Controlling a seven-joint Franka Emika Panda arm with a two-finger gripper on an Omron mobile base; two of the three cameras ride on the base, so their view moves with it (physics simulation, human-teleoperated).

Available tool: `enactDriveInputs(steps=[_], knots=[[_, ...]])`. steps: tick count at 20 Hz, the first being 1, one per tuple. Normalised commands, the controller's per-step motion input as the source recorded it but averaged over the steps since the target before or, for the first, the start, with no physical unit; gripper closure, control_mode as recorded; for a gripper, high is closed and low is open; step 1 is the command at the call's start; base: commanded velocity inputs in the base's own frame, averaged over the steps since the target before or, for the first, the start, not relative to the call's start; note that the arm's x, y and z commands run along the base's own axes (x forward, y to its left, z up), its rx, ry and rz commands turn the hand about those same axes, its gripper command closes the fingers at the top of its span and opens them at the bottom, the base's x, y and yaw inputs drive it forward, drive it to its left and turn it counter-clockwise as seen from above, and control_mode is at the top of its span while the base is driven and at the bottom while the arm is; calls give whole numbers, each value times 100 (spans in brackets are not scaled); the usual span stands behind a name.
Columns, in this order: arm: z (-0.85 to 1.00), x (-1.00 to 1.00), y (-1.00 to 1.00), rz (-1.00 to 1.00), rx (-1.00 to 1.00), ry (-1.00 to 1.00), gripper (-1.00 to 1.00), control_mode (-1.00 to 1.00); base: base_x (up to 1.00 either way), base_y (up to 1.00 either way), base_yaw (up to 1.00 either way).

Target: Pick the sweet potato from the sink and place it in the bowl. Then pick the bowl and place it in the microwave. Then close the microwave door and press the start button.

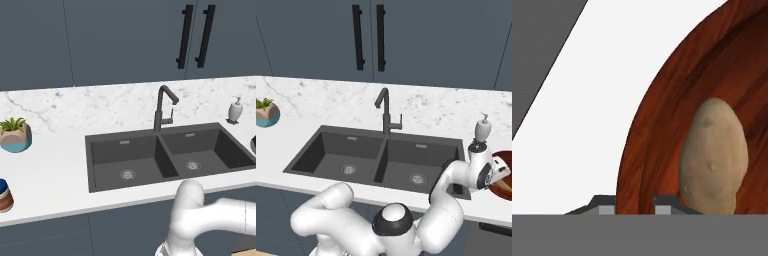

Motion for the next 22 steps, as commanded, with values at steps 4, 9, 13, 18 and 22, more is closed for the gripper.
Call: enactDriveInputs(steps=[4,9,13,18,22], knots=[[60,-36,33,2,-5,-7,100,-100,0,0,0],[100,-63,63,12,-8,0,100,-100,0,0,0],[95,-92,99,16,-16,-12,100,-100,0,0,0],[99,-100,100,14,-14,-16,100,-100,0,0,0],[100,-94,100,14,-1,-3,100,-100,0,0,0]])
